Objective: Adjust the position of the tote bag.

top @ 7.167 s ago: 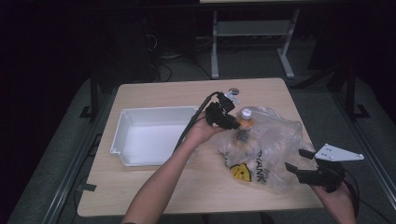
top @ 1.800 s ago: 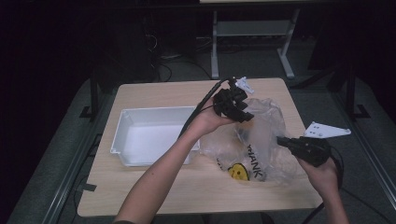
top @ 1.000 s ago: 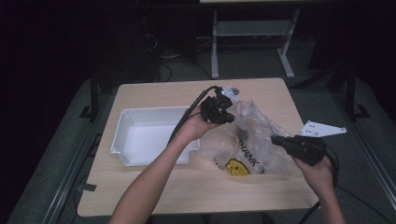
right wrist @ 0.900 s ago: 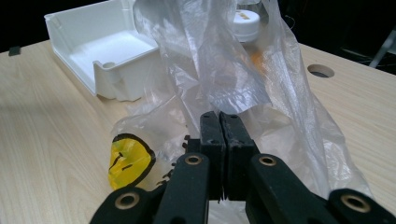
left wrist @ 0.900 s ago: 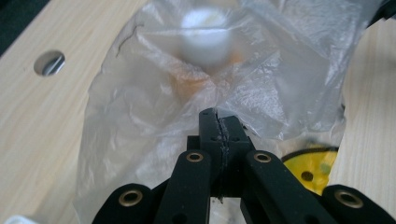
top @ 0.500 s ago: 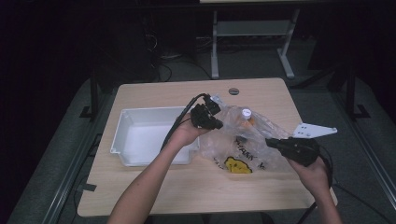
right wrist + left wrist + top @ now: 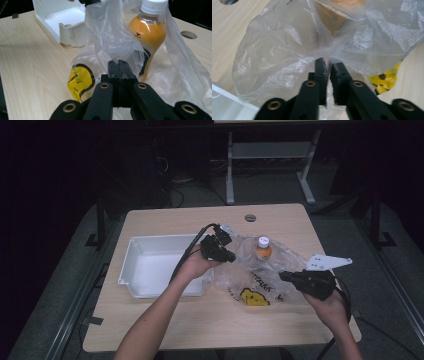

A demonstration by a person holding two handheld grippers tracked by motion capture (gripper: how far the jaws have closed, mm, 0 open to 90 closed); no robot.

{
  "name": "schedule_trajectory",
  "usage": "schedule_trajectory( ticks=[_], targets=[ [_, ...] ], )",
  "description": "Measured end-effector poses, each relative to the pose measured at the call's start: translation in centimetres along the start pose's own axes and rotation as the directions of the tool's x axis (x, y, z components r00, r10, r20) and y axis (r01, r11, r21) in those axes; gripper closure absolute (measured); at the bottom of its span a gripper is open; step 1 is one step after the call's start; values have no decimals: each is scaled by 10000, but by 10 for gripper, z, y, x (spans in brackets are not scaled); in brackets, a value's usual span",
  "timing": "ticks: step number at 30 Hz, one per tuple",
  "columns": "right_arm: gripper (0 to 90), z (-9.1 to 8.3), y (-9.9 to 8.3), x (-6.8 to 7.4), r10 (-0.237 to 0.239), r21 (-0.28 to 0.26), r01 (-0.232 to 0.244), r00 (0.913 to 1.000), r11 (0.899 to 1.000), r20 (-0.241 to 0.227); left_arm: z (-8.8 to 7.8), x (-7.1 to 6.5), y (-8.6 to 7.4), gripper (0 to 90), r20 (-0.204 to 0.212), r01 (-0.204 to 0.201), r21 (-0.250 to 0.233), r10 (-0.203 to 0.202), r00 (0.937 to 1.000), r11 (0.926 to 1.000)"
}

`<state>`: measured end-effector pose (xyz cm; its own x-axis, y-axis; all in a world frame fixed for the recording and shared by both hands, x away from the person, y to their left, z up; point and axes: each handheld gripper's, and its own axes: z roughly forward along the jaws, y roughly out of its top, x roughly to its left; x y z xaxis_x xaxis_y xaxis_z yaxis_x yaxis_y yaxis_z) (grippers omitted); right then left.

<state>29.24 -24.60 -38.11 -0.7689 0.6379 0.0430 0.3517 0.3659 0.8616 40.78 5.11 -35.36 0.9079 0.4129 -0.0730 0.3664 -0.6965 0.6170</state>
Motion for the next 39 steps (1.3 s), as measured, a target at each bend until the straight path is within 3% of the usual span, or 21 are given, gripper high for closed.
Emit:
schedule_trajectory(
  ticks=[7,9,19,24,28,31,34,36,39],
  targets=[
    [897,10,5,6,-160,78,161,9997,9998,-159,-20,-6,-2,684,163,-407,-519,416,9990,9978],
    [897,14,7,8,-212,123,215,9996,9997,-207,-27,-10,-4,656,327,-267,-788,293,9990,9965],
    [898,33,14,18,-424,320,439,9981,9985,-453,-52,-21,-6,486,914,-491,-1552,638,9938,9867],
    [898,40,17,22,-535,414,559,9970,9976,-562,-53,-27,1,402,1090,-560,-1792,763,9911,9822],
    [898,43,18,25,-606,476,637,9960,9968,-655,-49,-32,11,352,934,-784,-1832,967,9909,9799],
    [898,43,18,27,-629,454,662,9955,9968,-705,-43,-32,18,342,938,-693,-1797,872,9918,9813],
    [898,43,18,28,-705,442,739,9947,9963,-753,-38,-33,24,343,1032,-543,-1811,739,9919,9820],
    [898,42,18,28,-739,408,772,9942,9962,-776,-33,-34,27,366,824,-550,-1620,690,9942,9853],
    [898,41,18,29,-746,344,777,9937,9964,-838,-27,-33,30,437,866,-487,-1394,612,9944,9890]
  ],
)
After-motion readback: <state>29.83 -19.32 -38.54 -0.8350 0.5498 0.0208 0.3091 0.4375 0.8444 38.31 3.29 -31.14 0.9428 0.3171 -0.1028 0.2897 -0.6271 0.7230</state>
